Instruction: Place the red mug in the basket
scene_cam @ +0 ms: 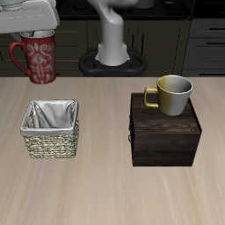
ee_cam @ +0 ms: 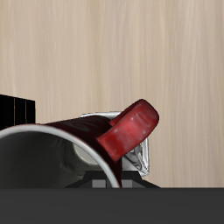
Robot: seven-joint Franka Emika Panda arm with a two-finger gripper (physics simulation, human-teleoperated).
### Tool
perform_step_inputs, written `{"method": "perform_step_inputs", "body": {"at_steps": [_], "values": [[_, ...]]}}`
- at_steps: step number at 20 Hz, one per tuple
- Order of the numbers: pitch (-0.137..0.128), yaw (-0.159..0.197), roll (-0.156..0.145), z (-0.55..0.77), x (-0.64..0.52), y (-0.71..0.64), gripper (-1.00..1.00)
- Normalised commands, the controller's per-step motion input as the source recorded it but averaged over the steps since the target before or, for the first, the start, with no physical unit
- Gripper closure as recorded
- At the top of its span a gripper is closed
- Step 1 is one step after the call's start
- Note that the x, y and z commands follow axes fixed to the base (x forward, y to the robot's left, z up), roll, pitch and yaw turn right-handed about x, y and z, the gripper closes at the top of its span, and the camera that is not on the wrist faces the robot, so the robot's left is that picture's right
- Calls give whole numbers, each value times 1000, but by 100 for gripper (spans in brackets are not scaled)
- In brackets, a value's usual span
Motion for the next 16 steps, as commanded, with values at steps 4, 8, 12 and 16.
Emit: {"method": "perform_step_inputs", "body": {"at_steps": [4, 8, 12, 16], "values": [[-10, -5, 3, -101, -231, -39, 100], [4, -1, 13, -218, -218, -101, 100], [-12, 0, 15, -148, -271, -26, 100], [3, 7, 6, -102, -144, 33, 100]]}}
